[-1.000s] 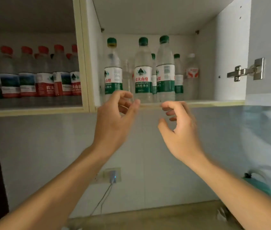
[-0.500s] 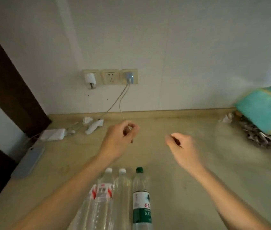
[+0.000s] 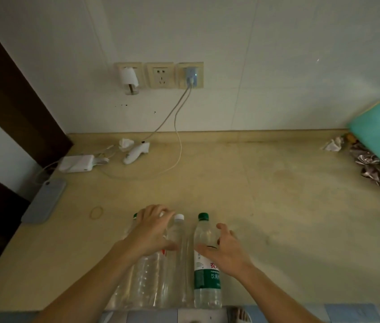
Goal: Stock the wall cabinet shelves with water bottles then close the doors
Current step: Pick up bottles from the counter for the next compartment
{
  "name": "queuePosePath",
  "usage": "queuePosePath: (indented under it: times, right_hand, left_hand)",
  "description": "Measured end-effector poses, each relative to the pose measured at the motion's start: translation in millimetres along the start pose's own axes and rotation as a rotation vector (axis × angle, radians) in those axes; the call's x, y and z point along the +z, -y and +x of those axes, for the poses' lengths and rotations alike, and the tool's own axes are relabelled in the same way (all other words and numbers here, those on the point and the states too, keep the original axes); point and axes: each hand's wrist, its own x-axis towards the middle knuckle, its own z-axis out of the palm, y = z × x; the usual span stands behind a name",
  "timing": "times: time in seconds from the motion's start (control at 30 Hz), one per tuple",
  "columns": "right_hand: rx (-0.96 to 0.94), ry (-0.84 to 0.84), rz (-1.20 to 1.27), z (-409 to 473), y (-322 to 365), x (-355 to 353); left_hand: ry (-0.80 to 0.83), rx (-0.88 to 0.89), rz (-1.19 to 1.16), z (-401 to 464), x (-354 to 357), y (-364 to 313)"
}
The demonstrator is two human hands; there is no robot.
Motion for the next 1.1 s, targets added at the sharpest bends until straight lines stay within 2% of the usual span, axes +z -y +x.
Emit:
queuePosePath:
  times: [0.13, 0.53, 0.7, 0.93, 1.03, 1.1]
  right_hand:
    - [0.034, 0.029, -0.008, 10, 3, 12]
    - [0.072, -0.002, 0.156, 23, -13, 11]
    - [0.089, -0.072, 0.151, 24, -35, -15]
    - [0.114, -0.175, 0.244, 20, -63, -53]
    - [0.085, -0.24, 0.282, 16, -69, -71]
    - [0.043, -0.315, 0.293, 14, -67, -88]
  left_hand:
    - [0.014, 0.004, 0.053, 3, 9, -11]
    - [0.117, 0.015, -0.101, 11, 18, -40]
    - [0.102, -0.026, -0.443, 17, 35, -70]
    - [-0.085, -0.29, -1.018, 46, 23, -94]
    - [-0.154, -0.285, -1.187, 54, 13, -109]
    - [-0.234, -0.199, -1.207, 58, 4, -123]
